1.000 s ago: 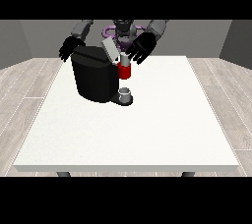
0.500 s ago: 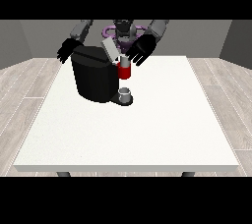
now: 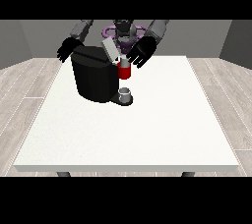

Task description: Insert the coffee pod into the coffee machine and close the lid

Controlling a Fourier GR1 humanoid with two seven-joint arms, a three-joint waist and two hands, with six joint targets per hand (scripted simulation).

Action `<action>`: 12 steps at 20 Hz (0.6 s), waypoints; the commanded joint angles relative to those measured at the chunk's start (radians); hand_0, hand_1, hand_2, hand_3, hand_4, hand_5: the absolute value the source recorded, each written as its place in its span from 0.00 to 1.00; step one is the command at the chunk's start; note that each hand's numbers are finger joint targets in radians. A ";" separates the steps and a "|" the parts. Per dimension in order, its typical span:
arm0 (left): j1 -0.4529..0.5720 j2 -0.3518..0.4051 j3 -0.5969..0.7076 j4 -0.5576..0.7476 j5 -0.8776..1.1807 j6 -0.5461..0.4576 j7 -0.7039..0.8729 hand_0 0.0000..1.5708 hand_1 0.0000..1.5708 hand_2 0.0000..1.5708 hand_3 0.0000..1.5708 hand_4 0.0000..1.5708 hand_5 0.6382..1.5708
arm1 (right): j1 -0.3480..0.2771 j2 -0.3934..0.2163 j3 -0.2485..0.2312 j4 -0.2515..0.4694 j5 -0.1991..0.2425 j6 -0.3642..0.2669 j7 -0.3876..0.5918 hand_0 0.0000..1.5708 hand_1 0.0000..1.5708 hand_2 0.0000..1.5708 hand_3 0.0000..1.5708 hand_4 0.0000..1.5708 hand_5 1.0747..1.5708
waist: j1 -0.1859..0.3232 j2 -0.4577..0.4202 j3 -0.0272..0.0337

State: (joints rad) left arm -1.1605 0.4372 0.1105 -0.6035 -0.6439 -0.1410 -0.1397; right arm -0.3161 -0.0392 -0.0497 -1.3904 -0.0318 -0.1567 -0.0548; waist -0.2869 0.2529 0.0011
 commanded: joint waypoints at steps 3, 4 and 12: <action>0.010 -0.014 -0.006 0.011 -0.012 -0.002 -0.007 0.78 0.78 0.81 0.74 0.31 1.00 | 0.015 0.029 0.023 -0.001 0.032 -0.040 -0.014 0.00 0.00 0.00 0.00 0.28 1.00 | 0.005 0.011 -0.0010; -0.018 -0.017 -0.007 0.002 -0.016 -0.015 0.050 0.78 0.78 0.80 0.73 0.30 1.00 | 0.009 -0.012 -0.029 0.040 -0.027 0.025 -0.040 0.00 0.00 0.00 0.00 0.28 1.00 | 0.001 0.006 -0.0005; -0.016 0.019 0.002 0.018 -0.036 0.011 0.011 0.71 0.71 0.74 0.63 0.28 1.00 | 0.017 0.011 0.028 -0.027 0.024 -0.015 0.001 0.00 0.00 0.00 0.00 0.27 1.00 | -0.023 0.019 -0.0010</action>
State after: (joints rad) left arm -1.1620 0.4289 0.1098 -0.5961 -0.6672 -0.1310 -0.1234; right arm -0.3055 -0.0324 -0.0394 -1.3982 -0.0211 -0.1683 -0.0537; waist -0.2948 0.2560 0.0011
